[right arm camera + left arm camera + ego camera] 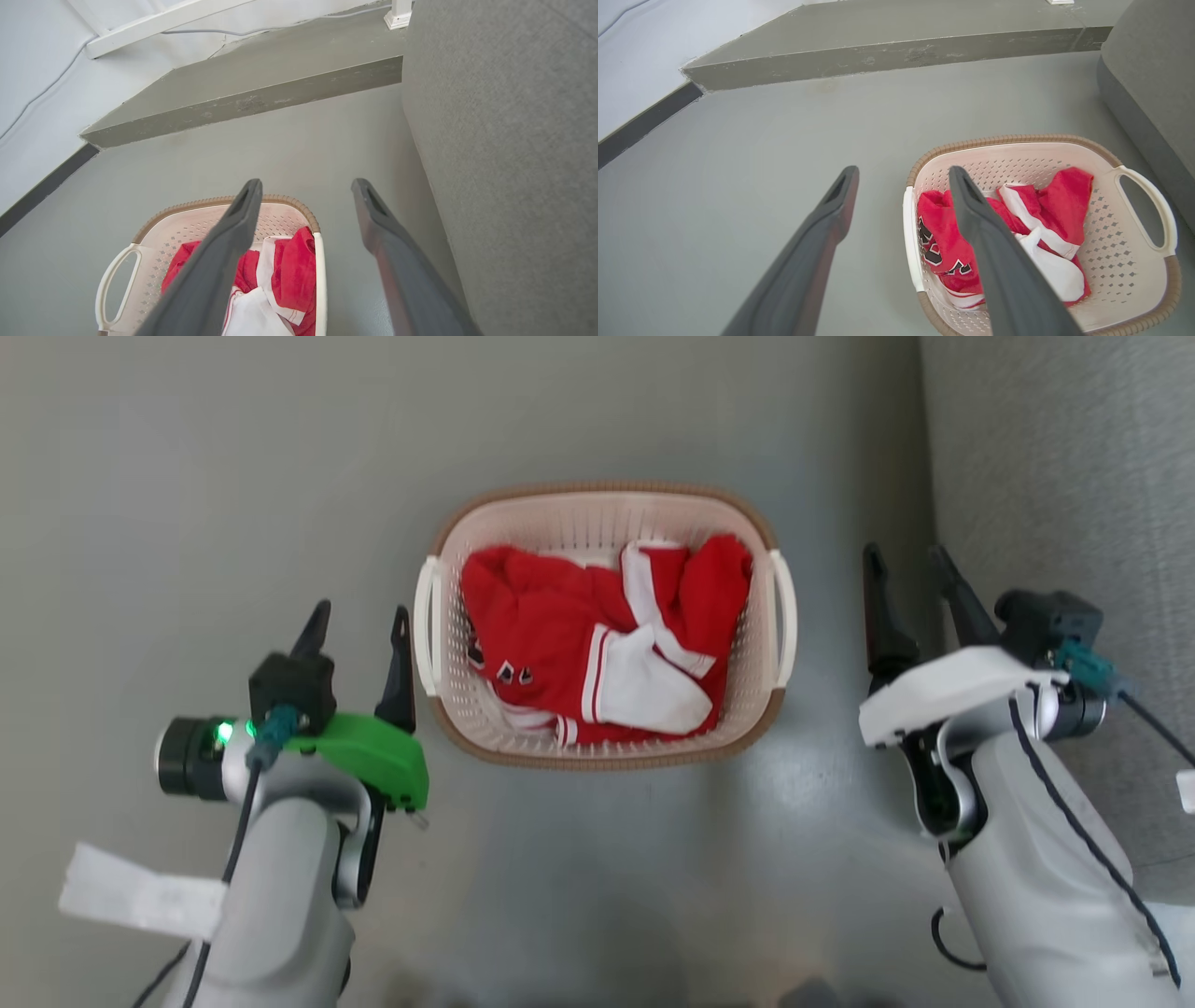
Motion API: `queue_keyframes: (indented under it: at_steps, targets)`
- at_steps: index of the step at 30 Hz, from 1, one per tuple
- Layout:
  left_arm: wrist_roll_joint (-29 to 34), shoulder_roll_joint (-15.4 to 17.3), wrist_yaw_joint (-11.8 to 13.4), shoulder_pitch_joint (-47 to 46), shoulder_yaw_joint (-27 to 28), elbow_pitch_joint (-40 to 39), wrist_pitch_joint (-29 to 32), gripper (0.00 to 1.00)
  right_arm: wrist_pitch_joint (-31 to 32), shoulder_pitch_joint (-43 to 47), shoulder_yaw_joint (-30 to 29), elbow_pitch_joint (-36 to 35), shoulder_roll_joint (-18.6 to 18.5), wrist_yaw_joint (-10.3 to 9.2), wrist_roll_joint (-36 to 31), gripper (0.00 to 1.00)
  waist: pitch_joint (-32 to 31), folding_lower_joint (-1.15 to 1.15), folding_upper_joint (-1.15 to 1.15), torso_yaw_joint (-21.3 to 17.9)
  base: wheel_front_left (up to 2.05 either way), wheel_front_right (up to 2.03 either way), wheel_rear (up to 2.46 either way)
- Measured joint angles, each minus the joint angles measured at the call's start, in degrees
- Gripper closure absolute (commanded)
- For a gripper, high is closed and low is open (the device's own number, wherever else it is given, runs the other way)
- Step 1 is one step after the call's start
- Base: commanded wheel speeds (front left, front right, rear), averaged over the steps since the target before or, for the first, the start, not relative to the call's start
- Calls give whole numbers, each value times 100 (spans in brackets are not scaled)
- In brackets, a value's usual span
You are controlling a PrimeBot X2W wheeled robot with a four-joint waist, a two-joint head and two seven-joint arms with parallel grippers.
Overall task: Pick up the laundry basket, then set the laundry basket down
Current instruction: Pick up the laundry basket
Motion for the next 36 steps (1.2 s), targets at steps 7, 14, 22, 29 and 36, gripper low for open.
queue_keyframes:
  at_steps: [7, 14, 22, 29, 36]
  targets:
    - [-62, -19, -76, -476, -12, 413, 121, 0, 81, -477, 15, 354, -20, 0, 51, 0, 513, 0, 0, 33, 0, 0, 0]
    - [-62, -37, -146, -979, -78, 776, 215, 0, 100, -950, 94, 626, -43, 0, 144, 0, 1029, 0, 0, 50, 0, 0, 0]
    - [-38, -66, -194, -1576, -178, 1120, 271, 0, 178, -1446, 216, 900, -59, 0, 193, 0, 1618, 0, 0, 69, 0, 0, 0]
    - [-56, -77, -201, -1938, -171, 1448, 222, 0, 191, -1765, 341, 1169, -66, 51, 245, 0, 2103, 0, 0, 98, 0, 0, 0]
    - [-116, -82, -288, -2044, -240, 1834, 154, 0, 140, -1952, 487, 1456, -73, 103, 348, 0, 2407, 0, 0, 127, 0, 0, 0]
